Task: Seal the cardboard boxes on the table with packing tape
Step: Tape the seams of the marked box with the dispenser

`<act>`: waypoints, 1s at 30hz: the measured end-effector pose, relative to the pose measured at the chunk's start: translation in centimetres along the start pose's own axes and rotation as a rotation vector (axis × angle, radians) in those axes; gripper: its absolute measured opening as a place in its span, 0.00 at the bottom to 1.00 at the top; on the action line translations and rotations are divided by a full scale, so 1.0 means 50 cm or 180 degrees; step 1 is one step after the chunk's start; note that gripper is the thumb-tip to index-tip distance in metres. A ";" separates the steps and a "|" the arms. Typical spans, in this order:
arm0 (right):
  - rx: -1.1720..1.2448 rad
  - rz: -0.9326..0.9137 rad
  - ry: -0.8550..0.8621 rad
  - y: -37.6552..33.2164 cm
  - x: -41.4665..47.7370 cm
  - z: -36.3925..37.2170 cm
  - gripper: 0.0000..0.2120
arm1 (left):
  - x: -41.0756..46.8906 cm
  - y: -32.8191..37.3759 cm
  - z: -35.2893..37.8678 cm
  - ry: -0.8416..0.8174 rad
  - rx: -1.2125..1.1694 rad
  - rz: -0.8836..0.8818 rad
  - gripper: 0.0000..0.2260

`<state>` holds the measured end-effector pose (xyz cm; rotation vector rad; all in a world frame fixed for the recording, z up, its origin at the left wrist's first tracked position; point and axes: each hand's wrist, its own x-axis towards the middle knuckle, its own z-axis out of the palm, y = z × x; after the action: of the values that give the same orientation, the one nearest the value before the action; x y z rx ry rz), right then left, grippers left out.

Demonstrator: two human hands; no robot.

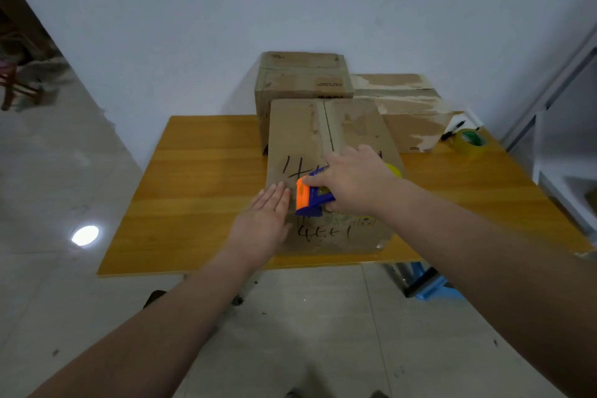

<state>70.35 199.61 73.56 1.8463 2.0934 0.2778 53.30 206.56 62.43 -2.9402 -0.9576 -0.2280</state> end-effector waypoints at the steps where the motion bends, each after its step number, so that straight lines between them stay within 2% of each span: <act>1: -0.0090 -0.0054 0.0021 0.000 -0.003 0.001 0.25 | -0.001 0.013 0.002 -0.0035 -0.0017 -0.0189 0.30; 4: -0.0308 -0.0174 0.0040 0.004 -0.016 -0.001 0.32 | 0.002 0.026 0.004 -0.0077 -0.0159 -0.0557 0.34; 9: -0.0126 -0.0277 0.0043 0.046 -0.052 -0.006 0.37 | -0.006 0.025 0.002 -0.0175 -0.0132 -0.0718 0.35; 15: -0.0099 0.0013 -0.0221 0.162 -0.160 0.040 0.31 | 0.000 0.038 -0.002 -0.0239 -0.0042 -0.0795 0.32; 23: -0.0173 -0.0061 -0.0332 0.157 -0.120 0.052 0.26 | 0.007 0.044 -0.009 -0.0300 0.0030 -0.0889 0.33; 30: -0.0166 -0.0073 -0.0308 0.159 -0.108 0.060 0.23 | 0.040 0.148 -0.012 -0.0573 0.0381 -0.1060 0.38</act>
<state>79.36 195.15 74.29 1.7688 2.0221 0.2304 59.19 201.71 63.40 -2.7131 -1.4301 0.0849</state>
